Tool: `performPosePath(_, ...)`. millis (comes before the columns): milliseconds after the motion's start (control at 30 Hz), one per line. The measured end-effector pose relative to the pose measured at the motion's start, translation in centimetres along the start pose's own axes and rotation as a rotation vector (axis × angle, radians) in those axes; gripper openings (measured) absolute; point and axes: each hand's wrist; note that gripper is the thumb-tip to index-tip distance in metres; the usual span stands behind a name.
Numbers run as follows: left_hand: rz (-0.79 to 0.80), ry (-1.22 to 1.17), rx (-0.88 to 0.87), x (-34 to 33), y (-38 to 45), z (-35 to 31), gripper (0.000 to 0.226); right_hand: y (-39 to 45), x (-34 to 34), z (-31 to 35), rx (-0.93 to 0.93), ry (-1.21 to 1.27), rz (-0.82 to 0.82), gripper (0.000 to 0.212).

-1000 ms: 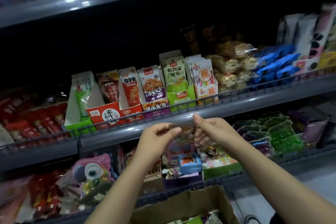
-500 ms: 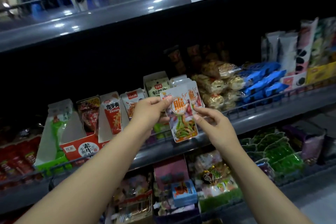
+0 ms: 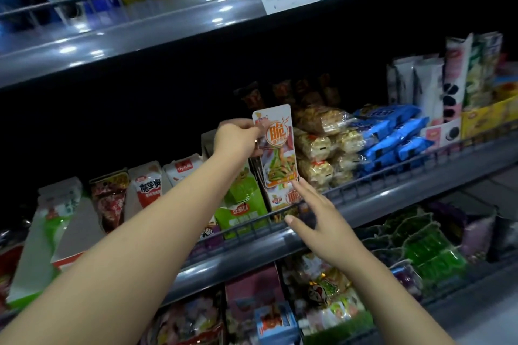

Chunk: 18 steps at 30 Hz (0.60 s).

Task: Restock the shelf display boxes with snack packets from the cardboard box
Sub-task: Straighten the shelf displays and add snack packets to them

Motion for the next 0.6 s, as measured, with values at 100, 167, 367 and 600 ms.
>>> performPosePath(100,0.009,0.029,0.071,-0.5,0.1,1.5,0.026,0.2,-0.1,-0.3,-0.012,0.013,0.017,0.066)
performPosePath(167,0.034,0.044,0.126,-0.6,0.0,2.9,0.027,0.2,-0.3,-0.4,-0.008,0.001,0.026,0.066)
performPosePath(367,0.037,0.384,0.011,-0.2,-0.8,5.4,0.036,0.1,-0.7,-0.5,0.017,-0.212,0.029,0.068)
performPosePath(600,0.047,0.333,-0.027,0.0,-1.3,6.1,0.033,0.0,-1.1,-0.5,0.015,-0.260,0.046,0.069)
Point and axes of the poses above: each hand's wrist, its own y-axis towards the middle knuckle, its own x-axis out of the back of the hand, z = x × y, and after that the axes turned 7 degrees about -z, right-handed
